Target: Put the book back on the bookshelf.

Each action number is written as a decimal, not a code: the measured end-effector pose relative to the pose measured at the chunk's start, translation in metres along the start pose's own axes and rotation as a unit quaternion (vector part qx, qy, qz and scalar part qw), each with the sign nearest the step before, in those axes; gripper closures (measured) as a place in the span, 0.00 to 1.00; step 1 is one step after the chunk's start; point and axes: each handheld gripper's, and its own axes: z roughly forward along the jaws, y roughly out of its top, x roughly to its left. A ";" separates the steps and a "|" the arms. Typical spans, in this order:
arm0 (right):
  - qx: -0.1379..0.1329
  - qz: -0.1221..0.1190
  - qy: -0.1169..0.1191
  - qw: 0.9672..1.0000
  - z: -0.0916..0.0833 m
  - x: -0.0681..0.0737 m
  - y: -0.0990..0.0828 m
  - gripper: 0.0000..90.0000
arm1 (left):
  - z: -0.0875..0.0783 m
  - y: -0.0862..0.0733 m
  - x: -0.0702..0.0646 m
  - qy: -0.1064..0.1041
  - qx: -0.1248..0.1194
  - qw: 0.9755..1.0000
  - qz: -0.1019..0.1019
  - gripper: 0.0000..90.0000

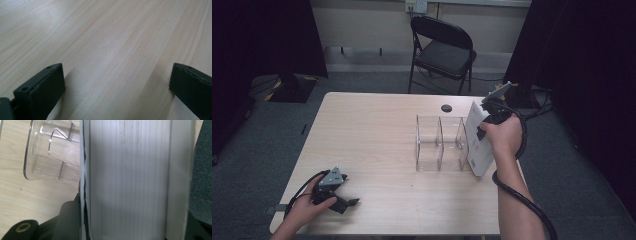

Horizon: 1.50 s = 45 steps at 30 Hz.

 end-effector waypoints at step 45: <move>-0.003 0.014 -0.005 1.000 0.022 0.000 0.022 0.57 | -0.001 0.000 0.000 -0.001 0.005 1.000 0.001 0.00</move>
